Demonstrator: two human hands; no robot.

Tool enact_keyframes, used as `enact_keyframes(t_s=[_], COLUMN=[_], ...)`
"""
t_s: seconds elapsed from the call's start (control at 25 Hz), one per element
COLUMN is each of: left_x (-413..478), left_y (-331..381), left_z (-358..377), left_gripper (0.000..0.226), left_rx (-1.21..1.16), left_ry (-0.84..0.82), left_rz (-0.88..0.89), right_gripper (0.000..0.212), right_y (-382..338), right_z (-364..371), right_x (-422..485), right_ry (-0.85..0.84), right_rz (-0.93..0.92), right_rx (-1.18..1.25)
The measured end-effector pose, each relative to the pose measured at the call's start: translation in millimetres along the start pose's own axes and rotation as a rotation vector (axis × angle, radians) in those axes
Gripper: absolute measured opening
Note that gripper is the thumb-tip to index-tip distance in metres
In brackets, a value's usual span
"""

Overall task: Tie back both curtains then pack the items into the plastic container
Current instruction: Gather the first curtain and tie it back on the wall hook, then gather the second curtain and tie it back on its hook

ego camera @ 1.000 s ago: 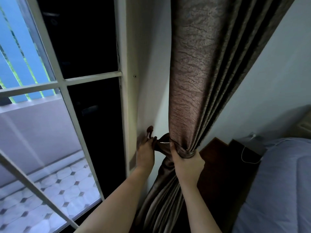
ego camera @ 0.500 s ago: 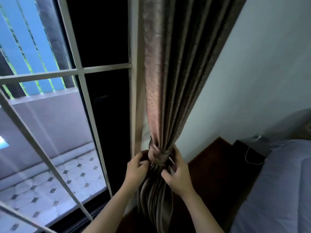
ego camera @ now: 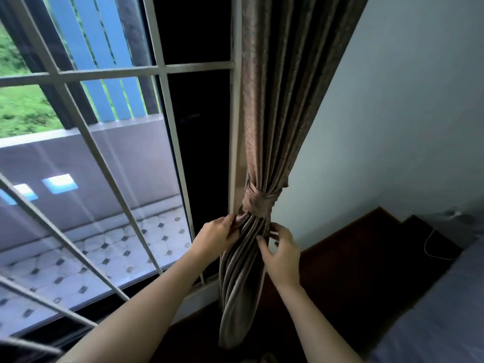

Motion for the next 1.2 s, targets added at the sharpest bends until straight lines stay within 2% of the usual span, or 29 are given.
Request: enact_keyframes(t_s=[0.08, 0.16, 0.24, 0.32, 0.4, 0.56, 0.68, 0.8, 0.92, 1.04, 1.2], left_x=[-3.7, -15.1, -18.7, -14.7, -9.0, -6.8, -9.6, -15.5, -11.1, -12.0, -24.2], left_y=[3.4, 4.1, -0.2, -5.9, -5.3, -0.7, -7.0, -9.7, -5.4, -12.5, -29.0], left_z=[1.3, 8.9, 14.6, 10.5, 6.3, 13.4, 25.3, 31.9, 25.8, 14.4, -8.3], left_gripper=[0.034, 0.031, 0.031, 0.015, 0.007, 0.019, 0.017, 0.018, 0.018, 0.019, 0.029], left_rx=[0.066, 0.079, 0.073, 0.100, 0.092, -0.031, 0.089, 0.148, 0.182, 0.169, 0.191], left_ry=[0.064, 0.051, 0.029, -0.004, -0.054, -0.139, -0.132, -0.139, -0.187, -0.181, -0.015], left_rz=[0.016, 0.005, -0.079, -0.116, -0.077, -0.145, -0.183, -0.205, -0.239, -0.197, -0.151], right_gripper=[0.037, 0.030, 0.020, 0.017, 0.019, 0.021, 0.011, 0.015, 0.017, 0.021, 0.029], right_y=[3.5, 5.3, 6.0, 5.6, 1.8, 8.7, 15.2, 13.0, 8.3, 5.2, -14.3], right_z=[2.7, 4.9, 8.3, 12.5, 11.9, 6.3, 2.1, 9.3, 14.6, 13.1, 9.8], right_x=[0.3, 1.5, 1.5, -1.0, -3.0, 0.2, 1.9, 0.1, 5.4, 9.2, -13.3], right_ry=[0.041, 0.044, -0.002, -0.019, -0.018, -0.229, -0.171, -0.152, -0.174, -0.188, 0.062], right_rz=[-0.036, -0.052, -0.096, -0.115, -0.064, 0.100, 0.022, -0.020, 0.010, 0.032, 0.060], right_rx=[-0.028, -0.023, -0.067, -0.087, -0.016, 0.198, 0.096, 0.012, -0.035, -0.114, -0.120])
Point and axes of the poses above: each hand's wrist, its own x-axis towards the middle knuckle, its own z-axis out of the palm, y = z × x, the point moved 2 cm from there along x, towards the middle knuckle, and after that the axes turned 14 degrees about x, right-handed, at the moved point
